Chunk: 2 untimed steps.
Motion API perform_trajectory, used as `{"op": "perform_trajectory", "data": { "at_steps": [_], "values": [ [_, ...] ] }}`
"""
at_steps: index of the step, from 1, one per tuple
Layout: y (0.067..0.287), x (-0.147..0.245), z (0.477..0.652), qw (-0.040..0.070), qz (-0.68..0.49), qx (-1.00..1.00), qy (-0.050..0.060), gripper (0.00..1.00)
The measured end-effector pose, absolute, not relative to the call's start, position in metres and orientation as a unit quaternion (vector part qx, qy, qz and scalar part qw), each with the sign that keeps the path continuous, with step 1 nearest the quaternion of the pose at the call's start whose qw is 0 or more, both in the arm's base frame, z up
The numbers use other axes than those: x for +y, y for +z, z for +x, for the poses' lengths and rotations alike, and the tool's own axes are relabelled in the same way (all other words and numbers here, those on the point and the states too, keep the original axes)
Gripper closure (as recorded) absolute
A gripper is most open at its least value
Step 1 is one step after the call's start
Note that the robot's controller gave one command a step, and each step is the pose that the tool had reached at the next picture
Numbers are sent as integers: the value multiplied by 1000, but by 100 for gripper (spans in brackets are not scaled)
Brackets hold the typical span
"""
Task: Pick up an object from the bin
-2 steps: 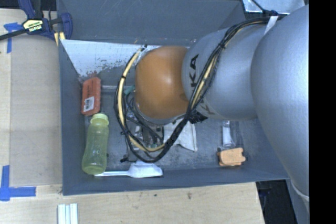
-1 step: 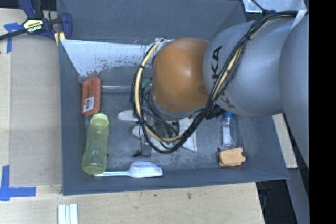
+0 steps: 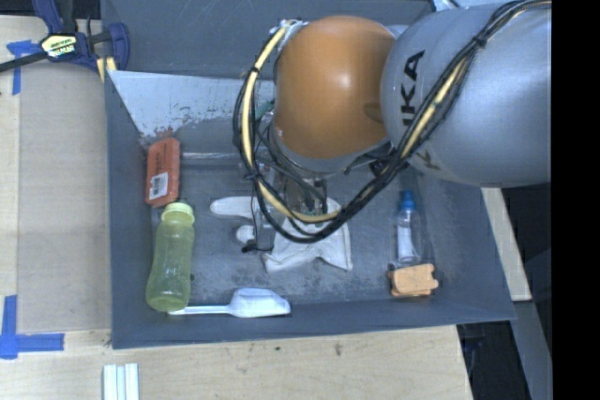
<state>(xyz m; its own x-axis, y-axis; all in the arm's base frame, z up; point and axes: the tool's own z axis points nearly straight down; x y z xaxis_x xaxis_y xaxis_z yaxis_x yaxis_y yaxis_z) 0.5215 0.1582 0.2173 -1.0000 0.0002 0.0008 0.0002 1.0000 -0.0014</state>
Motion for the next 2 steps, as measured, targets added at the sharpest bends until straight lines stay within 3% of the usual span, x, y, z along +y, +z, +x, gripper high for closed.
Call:
{"op": "perform_trajectory", "data": {
  "at_steps": [1, 2],
  "values": [
    [199, 145, 531, -9, 24, -1000, -2, 0],
    [167, 123, 534, 2, 26, -1000, 0, 0]
  ]
}}
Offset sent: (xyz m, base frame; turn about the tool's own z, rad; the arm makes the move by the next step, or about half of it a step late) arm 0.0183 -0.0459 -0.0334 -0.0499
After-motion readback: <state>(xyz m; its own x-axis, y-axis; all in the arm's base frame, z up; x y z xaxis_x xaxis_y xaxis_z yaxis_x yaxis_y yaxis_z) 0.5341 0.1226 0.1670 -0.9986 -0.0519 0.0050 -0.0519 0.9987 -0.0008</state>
